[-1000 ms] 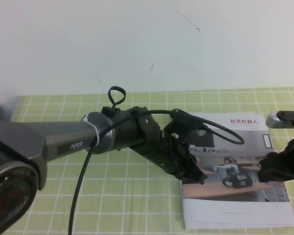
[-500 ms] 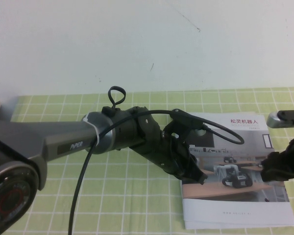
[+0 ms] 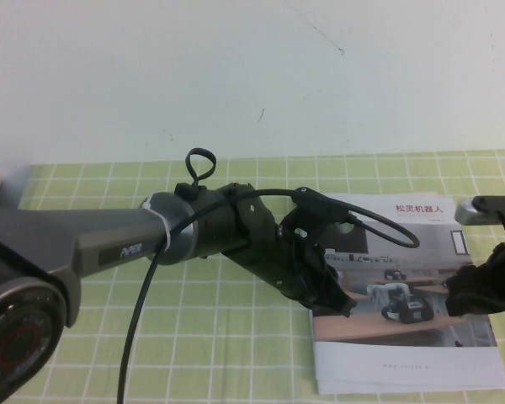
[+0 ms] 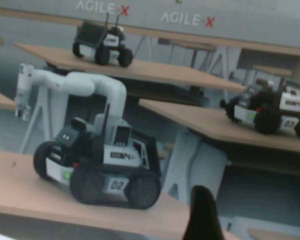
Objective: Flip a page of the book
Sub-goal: Open the closed book
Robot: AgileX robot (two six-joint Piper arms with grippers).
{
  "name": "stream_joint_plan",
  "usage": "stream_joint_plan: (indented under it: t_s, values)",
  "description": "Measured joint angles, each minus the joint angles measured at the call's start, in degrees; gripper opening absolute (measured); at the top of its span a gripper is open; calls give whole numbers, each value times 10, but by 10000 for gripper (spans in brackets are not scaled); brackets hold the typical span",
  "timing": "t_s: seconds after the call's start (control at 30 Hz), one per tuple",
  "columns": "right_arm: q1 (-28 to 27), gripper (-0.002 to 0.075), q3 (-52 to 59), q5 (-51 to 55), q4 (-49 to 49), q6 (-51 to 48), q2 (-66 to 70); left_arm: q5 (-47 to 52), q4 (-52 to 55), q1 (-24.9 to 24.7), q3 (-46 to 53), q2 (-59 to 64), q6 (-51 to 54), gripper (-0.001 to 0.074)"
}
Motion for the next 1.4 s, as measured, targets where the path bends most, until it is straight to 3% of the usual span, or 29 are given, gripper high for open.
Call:
stream_joint_plan:
  t_s: [0.57, 0.93, 1.4]
  values:
    - [-4, 381, -32, 39, -1, -6, 0, 0, 4, 0, 0, 0, -1, -4]
    - [-6, 221, -33, 40, 56, -64, -22, 0, 9, 0, 0, 0, -1, -4]
    - [-6, 158, -33, 50, 124, -127, -27, 0, 9, 0, 0, 0, 2, -4]
